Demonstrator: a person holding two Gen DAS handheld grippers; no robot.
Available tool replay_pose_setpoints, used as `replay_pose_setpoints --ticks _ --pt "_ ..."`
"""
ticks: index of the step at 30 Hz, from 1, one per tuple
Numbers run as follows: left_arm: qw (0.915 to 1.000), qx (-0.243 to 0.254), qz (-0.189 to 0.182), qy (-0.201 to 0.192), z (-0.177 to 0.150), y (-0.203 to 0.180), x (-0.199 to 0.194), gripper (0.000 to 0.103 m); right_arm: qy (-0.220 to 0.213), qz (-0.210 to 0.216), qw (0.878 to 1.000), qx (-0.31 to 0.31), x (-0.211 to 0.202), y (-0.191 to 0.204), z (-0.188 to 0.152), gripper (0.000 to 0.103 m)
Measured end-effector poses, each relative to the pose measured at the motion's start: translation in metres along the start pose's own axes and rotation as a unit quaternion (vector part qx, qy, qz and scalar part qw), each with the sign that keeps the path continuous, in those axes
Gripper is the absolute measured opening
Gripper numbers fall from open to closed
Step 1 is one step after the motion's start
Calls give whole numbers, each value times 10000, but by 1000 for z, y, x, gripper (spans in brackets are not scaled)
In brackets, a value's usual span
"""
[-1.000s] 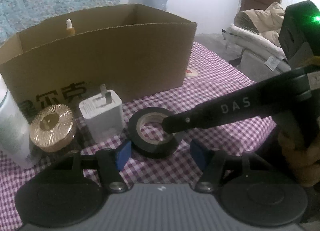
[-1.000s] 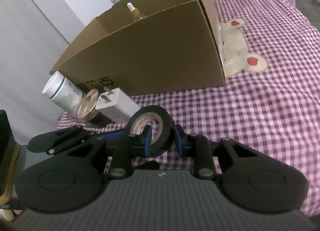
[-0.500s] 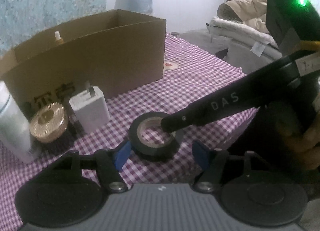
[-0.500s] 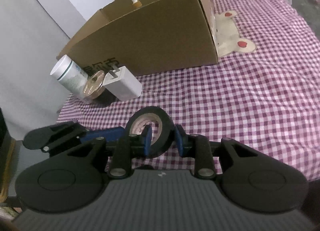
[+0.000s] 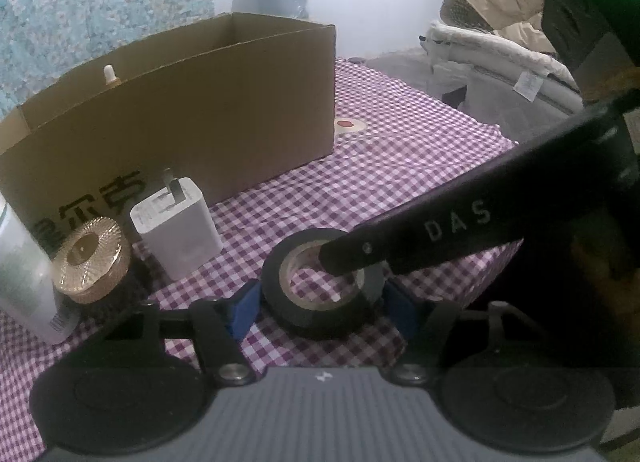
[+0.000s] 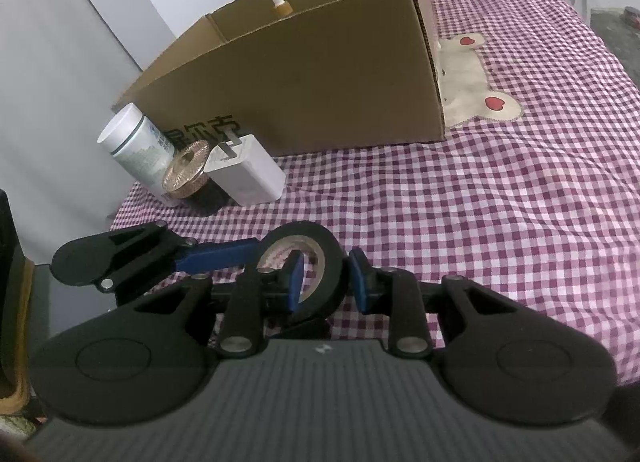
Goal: Organize rigid objects
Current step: 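Lift the black tape roll and lower it into the box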
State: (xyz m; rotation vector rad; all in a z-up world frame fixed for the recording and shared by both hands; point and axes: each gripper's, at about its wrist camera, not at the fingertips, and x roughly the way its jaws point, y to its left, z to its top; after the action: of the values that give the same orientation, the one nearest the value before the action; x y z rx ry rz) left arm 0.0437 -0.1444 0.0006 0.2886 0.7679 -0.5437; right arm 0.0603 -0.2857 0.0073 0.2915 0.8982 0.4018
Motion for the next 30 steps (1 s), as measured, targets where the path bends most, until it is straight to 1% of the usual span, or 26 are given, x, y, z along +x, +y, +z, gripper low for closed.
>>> replay_pose_setpoints --ticks 4,6,9,13,17,21,24,27,29,30 --pt "10000 -35 2 -26 0 0 0 66 -16 -48 9999 -96 0 2 0 23" --pt "10000 -29 19 -36 -1 0 0 66 -56 -74 9999 -59 0 1 -1 19" --pt "10000 -46 5 -46 1 1 -4 66 -72 -85 9999 26 -2 -1 -1 18" --pt "9997 -27 66 -244 6 1 -21 66 -221 -78 9997 -37 -14 7 2 18" --pt "9977 47 275 -614 24 7 -47 66 -558 -7 9982 -221 -35 23 17 18" --pt "9938 1 517 -989 57 26 -74 66 -1034 122 9921 -699 -56 46 52 18" --pt "9910 -62 697 -1142 85 44 -84 66 -1257 235 9860 -1070 -63 59 87 18" --pt "9908 -179 874 -1020 114 63 -81 66 -1257 373 9824 -1332 -58 64 126 18" --pt "9925 -336 863 -792 132 78 -66 66 -1081 420 9833 -1403 -46 62 153 18" --pt "9937 -442 831 -608 140 88 -56 66 -910 432 9851 -1396 -37 59 169 18"
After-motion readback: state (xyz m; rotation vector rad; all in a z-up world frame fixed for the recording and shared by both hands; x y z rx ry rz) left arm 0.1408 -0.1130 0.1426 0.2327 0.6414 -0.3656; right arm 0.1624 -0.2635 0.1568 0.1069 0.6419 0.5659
